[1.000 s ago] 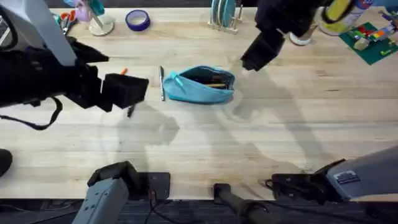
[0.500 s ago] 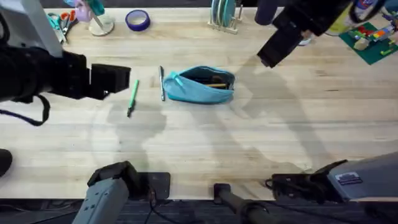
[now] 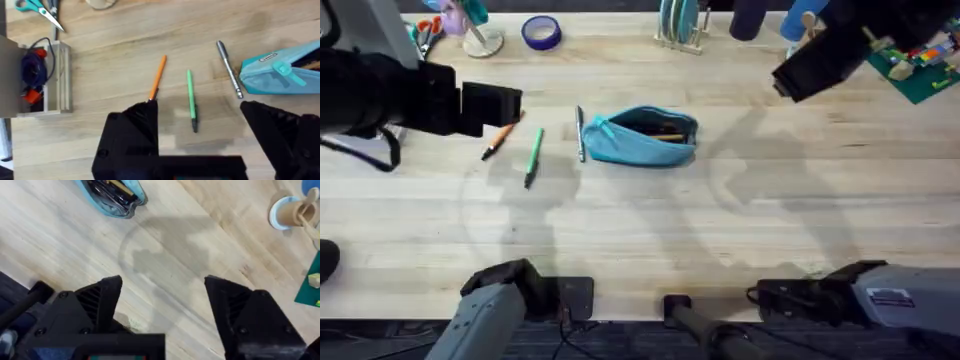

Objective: Unzip the bag, pick up the pens from the table one at a time and place them inside, then zip the bag closed.

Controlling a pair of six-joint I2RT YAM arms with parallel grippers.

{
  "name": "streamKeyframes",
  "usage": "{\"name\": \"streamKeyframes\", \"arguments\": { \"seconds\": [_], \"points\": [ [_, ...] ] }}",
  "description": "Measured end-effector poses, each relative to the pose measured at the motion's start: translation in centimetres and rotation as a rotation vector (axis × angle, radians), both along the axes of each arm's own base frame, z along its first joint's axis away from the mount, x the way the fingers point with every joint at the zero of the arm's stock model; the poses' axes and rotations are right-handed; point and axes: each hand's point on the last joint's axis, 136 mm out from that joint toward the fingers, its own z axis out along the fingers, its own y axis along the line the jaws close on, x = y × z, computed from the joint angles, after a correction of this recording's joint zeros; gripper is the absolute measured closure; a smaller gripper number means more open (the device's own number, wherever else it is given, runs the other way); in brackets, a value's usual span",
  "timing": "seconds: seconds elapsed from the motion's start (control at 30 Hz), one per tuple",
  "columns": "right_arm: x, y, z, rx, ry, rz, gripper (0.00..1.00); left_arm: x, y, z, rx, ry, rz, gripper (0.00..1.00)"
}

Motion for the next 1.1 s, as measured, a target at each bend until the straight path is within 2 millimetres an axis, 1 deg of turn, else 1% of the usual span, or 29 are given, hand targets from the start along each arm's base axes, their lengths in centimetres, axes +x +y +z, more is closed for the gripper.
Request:
{"name": "streamKeyframes", "arguments": {
  "seconds": [0.17,0.3,0.37,0.47,0.57,0.67,0.77,0.83,0.97,1.1],
  "points": [
    [-1.1,-0.4,1.4,0.028,-0.048,-0.02,0.003,1.1,0.4,-2.1,-0.024,0.081,0.002,0.007],
    [-2.0,-0.7,2.5,0.053,-0.094,-0.035,0.003,2.3,1.3,-3.6,-0.014,0.134,0.021,0.008],
    [-2.7,-1.0,2.6,0.063,-0.11,-0.041,0.003,2.8,1.9,-4.1,0.004,0.145,0.036,0.007],
    [-4.1,-1.5,1.5,0.061,-0.104,-0.045,0.003,3.4,2.6,-4.4,0.025,0.147,0.051,0.007],
    [-5.4,-2.0,-0.4,0.055,-0.085,-0.047,0.003,4.0,3.1,-5.0,0.053,0.167,0.039,0.007],
    [-6.4,-2.4,-2.5,0.047,-0.062,-0.052,0.003,4.4,3.3,-6.3,0.084,0.212,-0.012,0.007],
    [-7.4,-2.8,-3.9,0.042,-0.033,-0.066,0.004,5.0,3.6,-8.1,0.106,0.271,-0.067,0.007],
    [-7.7,-2.9,-4.3,0.042,-0.02,-0.078,0.004,5.5,4.0,-9.4,0.122,0.307,-0.089,0.007],
    [-7.7,-2.9,-4.4,0.047,-0.018,-0.091,0.004,6.2,4.8,-11.6,0.125,0.363,-0.11,0.008],
    [-7.7,-2.9,-4.4,0.049,-0.017,-0.097,0.004,5.9,6.2,-13.8,0.111,0.431,-0.113,0.008]
  ]
}}
